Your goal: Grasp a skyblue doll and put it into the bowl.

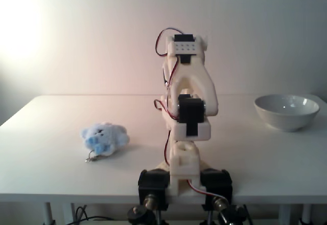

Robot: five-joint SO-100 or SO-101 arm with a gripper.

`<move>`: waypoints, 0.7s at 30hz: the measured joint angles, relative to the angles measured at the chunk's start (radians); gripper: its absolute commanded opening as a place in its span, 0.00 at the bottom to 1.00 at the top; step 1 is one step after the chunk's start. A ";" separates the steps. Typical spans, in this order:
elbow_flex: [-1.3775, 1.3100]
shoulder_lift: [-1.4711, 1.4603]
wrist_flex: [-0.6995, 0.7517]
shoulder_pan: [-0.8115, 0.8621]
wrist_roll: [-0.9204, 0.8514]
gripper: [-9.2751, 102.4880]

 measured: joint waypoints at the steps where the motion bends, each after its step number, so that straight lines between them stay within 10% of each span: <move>1: -0.011 0.000 0.000 -0.012 0.005 0.37; 11: -0.091 0.000 0.000 -0.175 0.026 0.72; 21: -0.094 0.000 -0.011 -0.370 0.127 0.77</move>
